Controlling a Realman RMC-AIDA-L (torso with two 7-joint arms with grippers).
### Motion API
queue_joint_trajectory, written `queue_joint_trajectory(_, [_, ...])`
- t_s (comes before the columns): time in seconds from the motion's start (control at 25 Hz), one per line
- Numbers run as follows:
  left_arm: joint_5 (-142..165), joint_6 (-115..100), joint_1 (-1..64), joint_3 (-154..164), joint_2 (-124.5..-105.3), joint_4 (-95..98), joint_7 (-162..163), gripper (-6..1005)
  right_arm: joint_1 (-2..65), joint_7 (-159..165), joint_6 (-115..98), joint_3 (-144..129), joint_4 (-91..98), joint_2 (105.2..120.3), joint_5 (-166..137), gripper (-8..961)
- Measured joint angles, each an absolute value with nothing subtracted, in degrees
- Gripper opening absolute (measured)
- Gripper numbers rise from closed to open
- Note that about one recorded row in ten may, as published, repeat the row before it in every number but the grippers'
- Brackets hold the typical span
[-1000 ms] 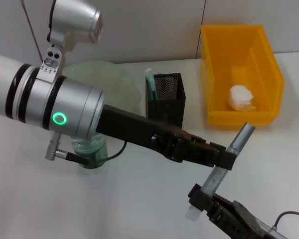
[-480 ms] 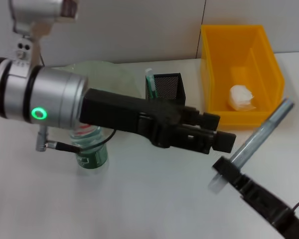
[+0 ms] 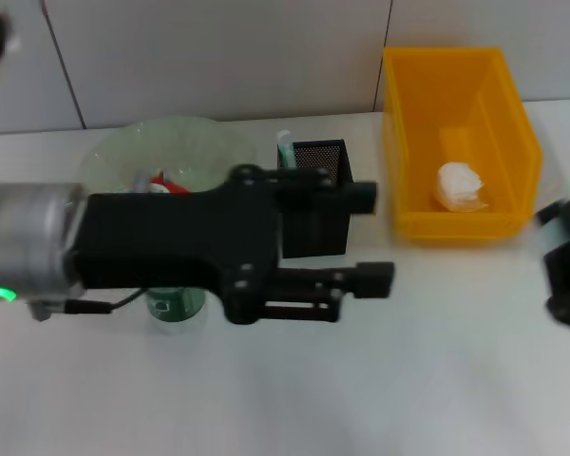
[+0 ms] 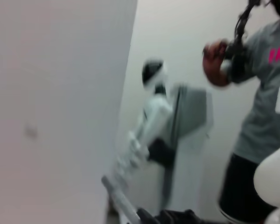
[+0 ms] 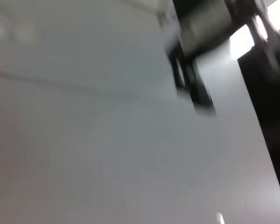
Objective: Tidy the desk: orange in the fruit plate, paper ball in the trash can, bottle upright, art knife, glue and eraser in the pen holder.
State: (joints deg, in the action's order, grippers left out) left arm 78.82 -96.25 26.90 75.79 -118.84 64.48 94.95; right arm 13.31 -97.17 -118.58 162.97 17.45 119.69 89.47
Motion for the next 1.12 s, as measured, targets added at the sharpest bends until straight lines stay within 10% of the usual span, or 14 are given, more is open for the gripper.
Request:
queue_joint_trajectory(0.8, [67.5, -99.91, 18.64, 81.72, -118.9, 33.59, 47.39, 709, 21.51, -3.33, -121.31, 164.94, 13.89, 116.89, 114.72, 142])
queue_joint_trajectory(1.12, [67.44, -99.62, 18.81, 81.51, -118.92, 29.34, 45.49, 709, 24.82, 31.8, -109.72, 164.32, -10.71, 119.21, 100.64, 143])
